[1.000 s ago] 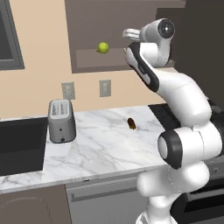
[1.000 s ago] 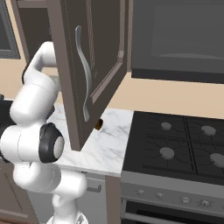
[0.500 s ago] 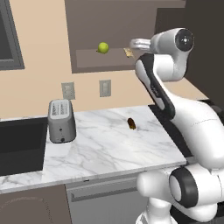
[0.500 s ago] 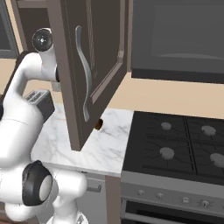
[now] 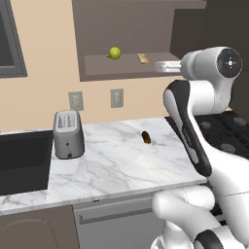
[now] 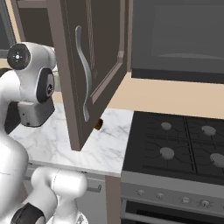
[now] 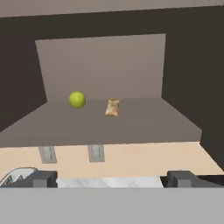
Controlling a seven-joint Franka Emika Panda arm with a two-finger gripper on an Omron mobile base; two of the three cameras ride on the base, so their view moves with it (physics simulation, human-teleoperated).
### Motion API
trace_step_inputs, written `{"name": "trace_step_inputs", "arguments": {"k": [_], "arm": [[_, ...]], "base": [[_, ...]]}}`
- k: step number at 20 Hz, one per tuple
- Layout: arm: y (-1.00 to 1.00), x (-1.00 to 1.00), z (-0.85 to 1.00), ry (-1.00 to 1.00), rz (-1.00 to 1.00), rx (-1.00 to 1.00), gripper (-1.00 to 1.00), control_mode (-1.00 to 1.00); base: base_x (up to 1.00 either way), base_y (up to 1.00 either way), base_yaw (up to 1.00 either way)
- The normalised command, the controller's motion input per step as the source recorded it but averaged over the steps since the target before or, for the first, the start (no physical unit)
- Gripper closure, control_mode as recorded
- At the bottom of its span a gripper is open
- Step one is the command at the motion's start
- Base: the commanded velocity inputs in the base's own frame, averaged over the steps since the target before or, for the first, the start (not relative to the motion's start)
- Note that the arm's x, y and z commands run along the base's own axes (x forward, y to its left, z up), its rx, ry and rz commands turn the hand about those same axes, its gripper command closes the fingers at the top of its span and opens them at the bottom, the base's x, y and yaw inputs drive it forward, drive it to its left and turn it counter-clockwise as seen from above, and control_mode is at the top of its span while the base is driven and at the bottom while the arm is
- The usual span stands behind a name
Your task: Pick the bar and yogurt from the counter and place them in the cabinets closest to them.
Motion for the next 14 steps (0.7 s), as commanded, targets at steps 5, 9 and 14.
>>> {"name": "trace_step_inputs", "arguments": {"k": [5,9,14], "arm": [[0.0,-1.0,-0.19,0.1,0.0,-0.08,-1.0,-1.0],[0.0,-0.95,-0.48,0.12,0.0,-0.09,-1.0,-1.0],[-0.01,-0.42,-0.89,0.18,0.0,-0.1,-1.0,-1.0]], "base": [[0.0,0.0,0.0],[0.0,0.0,0.0],[0.0,0.0,0.0]]}}
